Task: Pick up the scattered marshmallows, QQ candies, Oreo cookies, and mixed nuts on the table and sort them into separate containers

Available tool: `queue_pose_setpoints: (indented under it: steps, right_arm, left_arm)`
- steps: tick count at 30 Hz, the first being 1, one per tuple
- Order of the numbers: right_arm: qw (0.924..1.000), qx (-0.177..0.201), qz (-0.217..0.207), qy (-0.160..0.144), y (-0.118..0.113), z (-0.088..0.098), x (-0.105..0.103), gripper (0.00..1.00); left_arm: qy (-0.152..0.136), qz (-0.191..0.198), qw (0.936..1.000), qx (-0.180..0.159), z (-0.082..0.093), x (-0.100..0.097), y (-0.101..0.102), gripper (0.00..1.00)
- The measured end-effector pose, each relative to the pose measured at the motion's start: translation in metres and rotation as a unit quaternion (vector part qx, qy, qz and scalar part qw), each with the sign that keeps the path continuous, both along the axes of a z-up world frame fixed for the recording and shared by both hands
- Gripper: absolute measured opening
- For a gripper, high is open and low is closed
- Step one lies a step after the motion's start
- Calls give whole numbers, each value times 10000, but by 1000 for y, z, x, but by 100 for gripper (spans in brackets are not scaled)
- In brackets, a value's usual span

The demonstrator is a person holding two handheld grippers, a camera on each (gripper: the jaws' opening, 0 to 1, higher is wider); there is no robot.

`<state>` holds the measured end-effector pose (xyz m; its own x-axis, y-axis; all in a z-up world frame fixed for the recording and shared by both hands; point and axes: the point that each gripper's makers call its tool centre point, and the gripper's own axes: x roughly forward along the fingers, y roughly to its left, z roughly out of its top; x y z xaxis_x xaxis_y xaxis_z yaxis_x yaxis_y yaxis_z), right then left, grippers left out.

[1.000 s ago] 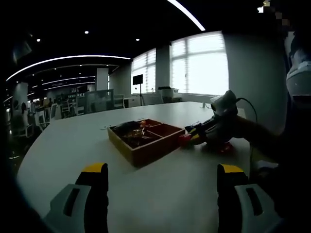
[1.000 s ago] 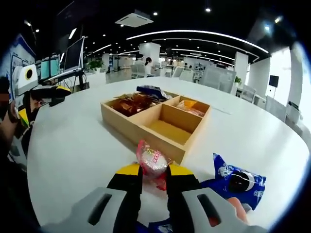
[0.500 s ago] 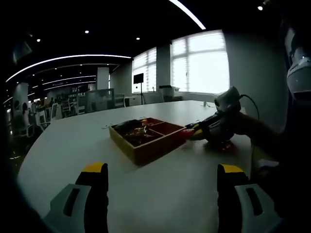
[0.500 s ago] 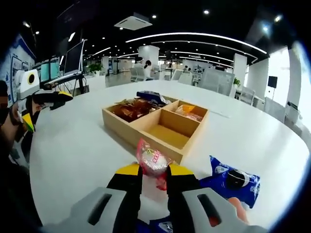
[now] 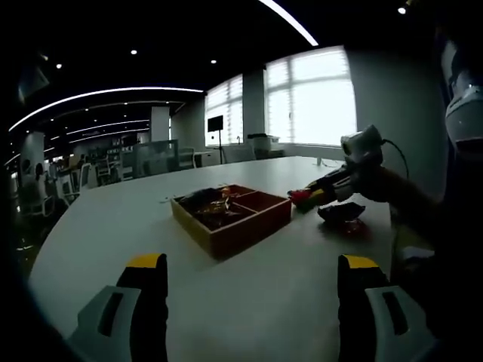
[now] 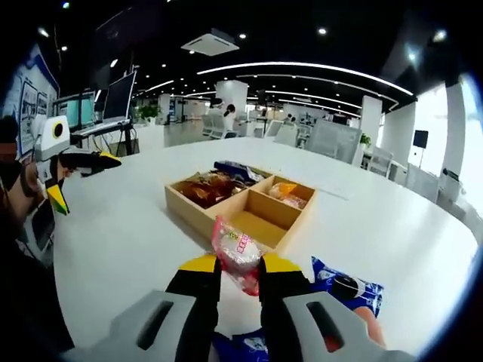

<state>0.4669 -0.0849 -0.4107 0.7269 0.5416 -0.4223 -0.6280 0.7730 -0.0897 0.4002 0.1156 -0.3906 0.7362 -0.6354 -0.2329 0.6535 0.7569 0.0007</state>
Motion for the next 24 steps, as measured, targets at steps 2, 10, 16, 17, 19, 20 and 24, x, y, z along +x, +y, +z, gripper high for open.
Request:
queue_pose_setpoints:
  steps: [2, 10, 16, 17, 19, 20, 24]
  right_arm:
    - [10000, 15, 20, -12, 1, 3, -3, 16]
    - [9998, 9, 94, -167, 0, 19, -15, 16]
    - [9993, 174, 30, -315, -7, 35, -19, 16]
    - [9993, 181, 22, -325, -8, 36, -20, 16]
    - [9993, 176, 8, -323, -11, 35, -20, 16]
    - [9994, 167, -5, -315, -13, 34, -20, 16]
    - [9993, 197, -82, -320, -20, 34, -20, 15]
  left_arm:
    - [-4, -6, 10000, 3, 0, 0, 0, 97]
    - [47, -3, 10000, 7, -3, 0, -1, 97]
    - [41, 0, 10000, 11, -2, 1, -2, 97]
    - [38, 1, 10000, 11, -2, 1, -2, 97]
    - [39, -2, 10000, 17, -2, 1, -2, 97]
    - [34, -3, 10000, 15, -2, 1, -2, 97]
    - [30, 12, 10000, 16, -1, 1, -2, 97]
